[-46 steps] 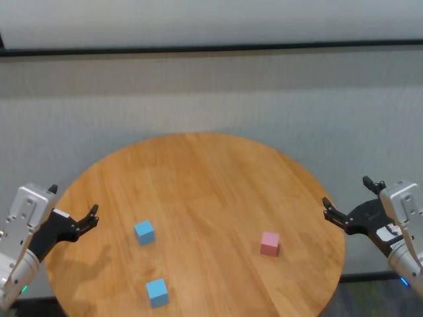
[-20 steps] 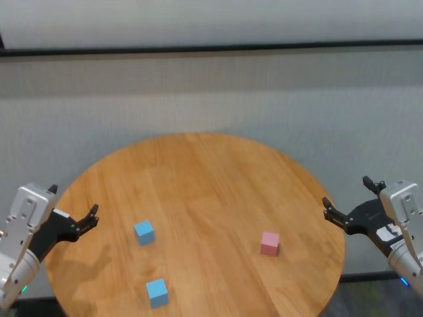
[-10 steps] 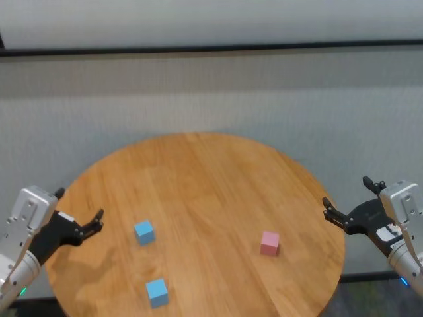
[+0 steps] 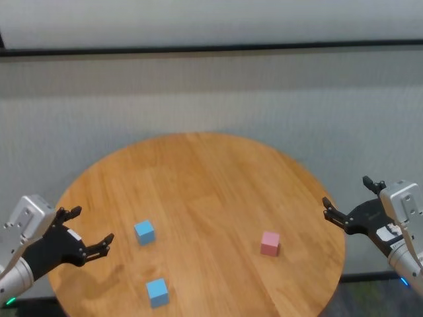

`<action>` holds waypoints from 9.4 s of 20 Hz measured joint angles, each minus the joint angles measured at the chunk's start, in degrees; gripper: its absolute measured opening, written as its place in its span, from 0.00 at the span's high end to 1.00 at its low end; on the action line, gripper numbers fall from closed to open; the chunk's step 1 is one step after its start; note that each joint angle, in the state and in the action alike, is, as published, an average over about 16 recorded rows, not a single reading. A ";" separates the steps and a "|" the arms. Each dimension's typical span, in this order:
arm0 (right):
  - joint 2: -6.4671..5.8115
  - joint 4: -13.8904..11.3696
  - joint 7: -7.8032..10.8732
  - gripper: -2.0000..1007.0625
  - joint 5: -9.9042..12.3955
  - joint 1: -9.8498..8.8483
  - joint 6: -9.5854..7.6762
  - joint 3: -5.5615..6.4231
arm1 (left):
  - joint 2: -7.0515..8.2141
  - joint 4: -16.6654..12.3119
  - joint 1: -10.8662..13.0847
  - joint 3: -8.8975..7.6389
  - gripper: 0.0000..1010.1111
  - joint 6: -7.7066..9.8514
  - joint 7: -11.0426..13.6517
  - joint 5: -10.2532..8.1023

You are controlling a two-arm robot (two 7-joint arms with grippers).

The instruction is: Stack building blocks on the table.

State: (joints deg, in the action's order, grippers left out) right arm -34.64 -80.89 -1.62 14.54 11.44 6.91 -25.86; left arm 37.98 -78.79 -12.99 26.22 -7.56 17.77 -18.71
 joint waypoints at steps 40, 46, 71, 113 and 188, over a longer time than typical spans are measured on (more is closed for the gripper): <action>0.00 0.00 0.00 0.00 0.00 0.00 0.00 0.00 | -1.06 2.69 -2.90 4.78 0.01 -1.03 26.73 -1.48; 0.00 0.00 0.00 0.00 0.00 0.00 0.00 0.00 | -2.06 4.28 -3.84 5.68 0.01 -0.94 27.26 -0.64; 0.00 0.00 0.00 0.00 0.00 0.00 0.00 0.00 | -5.68 11.41 -7.66 7.55 0.01 -0.95 28.30 0.66; 0.00 0.00 0.00 0.00 0.00 0.00 0.00 0.00 | -5.81 11.23 -8.26 7.97 0.50 1.43 27.12 1.88; 0.00 0.00 0.00 0.00 0.00 0.00 0.00 0.00 | -30.90 43.56 -29.06 6.47 0.58 2.75 14.79 12.16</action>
State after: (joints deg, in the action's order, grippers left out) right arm -34.64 -80.89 -1.62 14.54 11.44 6.91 -25.86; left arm 7.08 -35.23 -42.05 32.69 -4.82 32.56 -6.54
